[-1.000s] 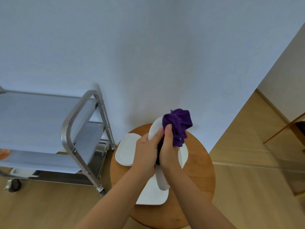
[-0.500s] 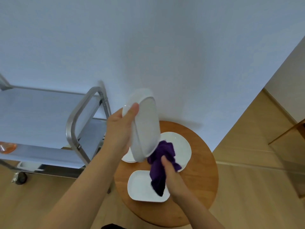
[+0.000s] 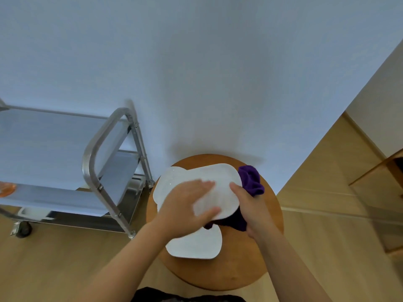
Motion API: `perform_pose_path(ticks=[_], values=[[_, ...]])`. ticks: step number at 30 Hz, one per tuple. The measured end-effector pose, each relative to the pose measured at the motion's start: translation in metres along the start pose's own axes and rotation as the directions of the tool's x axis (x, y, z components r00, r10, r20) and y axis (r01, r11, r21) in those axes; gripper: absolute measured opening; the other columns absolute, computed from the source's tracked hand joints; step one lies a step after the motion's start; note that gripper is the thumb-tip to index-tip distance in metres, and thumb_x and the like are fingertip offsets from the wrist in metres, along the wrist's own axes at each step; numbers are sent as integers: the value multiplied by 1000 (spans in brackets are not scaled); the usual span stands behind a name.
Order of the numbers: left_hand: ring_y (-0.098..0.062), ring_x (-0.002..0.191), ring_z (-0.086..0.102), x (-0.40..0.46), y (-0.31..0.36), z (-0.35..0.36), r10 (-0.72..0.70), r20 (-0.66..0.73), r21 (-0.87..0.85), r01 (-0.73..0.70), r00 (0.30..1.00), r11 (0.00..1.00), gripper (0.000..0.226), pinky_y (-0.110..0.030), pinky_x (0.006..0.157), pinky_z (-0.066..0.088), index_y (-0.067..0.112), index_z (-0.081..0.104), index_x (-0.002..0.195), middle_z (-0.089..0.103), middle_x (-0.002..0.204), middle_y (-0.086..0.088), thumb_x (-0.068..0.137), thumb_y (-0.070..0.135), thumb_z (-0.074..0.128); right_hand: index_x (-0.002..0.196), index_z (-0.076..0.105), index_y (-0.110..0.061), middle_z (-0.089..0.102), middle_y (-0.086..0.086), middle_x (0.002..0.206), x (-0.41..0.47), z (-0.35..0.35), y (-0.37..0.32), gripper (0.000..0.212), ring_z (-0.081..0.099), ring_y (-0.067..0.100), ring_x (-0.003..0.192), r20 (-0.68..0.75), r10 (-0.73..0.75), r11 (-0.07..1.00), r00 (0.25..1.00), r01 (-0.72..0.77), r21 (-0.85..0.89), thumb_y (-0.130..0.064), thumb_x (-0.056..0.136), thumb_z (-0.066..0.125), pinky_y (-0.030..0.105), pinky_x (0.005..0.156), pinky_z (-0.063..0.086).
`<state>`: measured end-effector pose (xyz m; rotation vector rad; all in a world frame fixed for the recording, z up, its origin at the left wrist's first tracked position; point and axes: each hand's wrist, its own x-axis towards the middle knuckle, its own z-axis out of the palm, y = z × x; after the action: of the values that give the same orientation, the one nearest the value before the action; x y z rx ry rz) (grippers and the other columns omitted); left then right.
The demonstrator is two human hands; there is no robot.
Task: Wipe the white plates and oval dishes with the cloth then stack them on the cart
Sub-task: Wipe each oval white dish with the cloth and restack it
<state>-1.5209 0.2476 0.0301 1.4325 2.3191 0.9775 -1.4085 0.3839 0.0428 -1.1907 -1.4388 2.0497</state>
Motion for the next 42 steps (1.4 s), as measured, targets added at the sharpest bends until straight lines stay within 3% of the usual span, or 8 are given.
perform_pose_path(ticks=[3, 5, 8, 13, 18, 24, 32, 42], values=[[-21, 127, 44, 0, -28, -13, -336, -229, 47, 355, 914, 934, 60, -38, 106, 34, 21, 40, 141, 49, 140, -1, 90, 49, 53, 98, 56, -29, 67, 5, 97, 6, -12, 7, 14, 65, 25, 89, -45, 20, 1000, 999, -20, 3, -29, 87, 66, 38, 65, 57], [-22, 103, 55, 1, -45, -20, -672, -11, -173, 660, 741, 731, 46, -38, 90, 48, 11, 44, 134, 57, 124, -8, 94, 31, 54, 104, 56, -23, 67, 8, 97, 9, -17, 16, 20, 65, 28, 89, -66, 57, 998, 996, -58, -4, -29, 87, 66, 40, 66, 58], [-23, 88, 61, -7, -63, -15, -749, 304, -468, 777, 588, 420, 22, -36, 75, 54, 10, 57, 113, 63, 105, -10, 96, 23, 52, 98, 56, -23, 66, 8, 94, 13, -19, 31, 15, 64, 26, 87, -102, 66, 997, 993, -70, -44, -28, 88, 65, 40, 70, 58], [-18, 77, 62, -20, -90, 16, -754, 236, -540, 728, 613, 423, 11, -27, 58, 53, 17, 61, 98, 65, 98, -6, 97, 21, 50, 78, 59, -14, 63, 10, 76, 21, -24, 56, 17, 61, 26, 76, -200, -129, 940, 971, 56, -336, -25, 89, 63, 38, 70, 51], [-26, 100, 61, -25, -121, 55, -824, 251, -497, 798, 508, 341, 9, -39, 78, 55, 18, 58, 97, 62, 105, -7, 97, 20, 50, 69, 57, -6, 57, 8, 62, 27, -35, 92, 26, 54, 22, 60, -291, -183, 879, 939, 24, -477, -19, 91, 60, 31, 55, 42], [-28, 95, 60, -28, -161, 102, -866, 229, -366, 864, 444, 346, 10, -44, 83, 56, 13, 60, 96, 61, 99, -9, 97, 17, 51, 55, 43, -14, 46, 1, 52, 38, -35, 127, 38, 44, 14, 51, -379, -185, 844, 907, -51, -534, -15, 90, 60, 29, 53, 35], [-22, 80, 56, -11, -204, 140, -808, 206, -25, 828, 552, 560, 19, -32, 68, 45, 8, 66, 96, 66, 94, -13, 96, 18, 51, 59, 43, -19, 47, -3, 55, 44, -36, 150, 36, 45, 9, 53, -409, -175, 800, 896, -113, -590, -12, 88, 62, 8, 47, 35], [-28, 104, 57, 7, -224, 161, -814, 260, 346, 737, 519, 580, 28, -36, 86, 49, 1, 58, 114, 54, 119, -16, 101, 20, 42, 68, 48, -18, 50, -2, 65, 49, -30, 137, 26, 48, 6, 58, -401, -162, 873, 902, -58, -484, -6, 85, 63, 14, 54, 40]])
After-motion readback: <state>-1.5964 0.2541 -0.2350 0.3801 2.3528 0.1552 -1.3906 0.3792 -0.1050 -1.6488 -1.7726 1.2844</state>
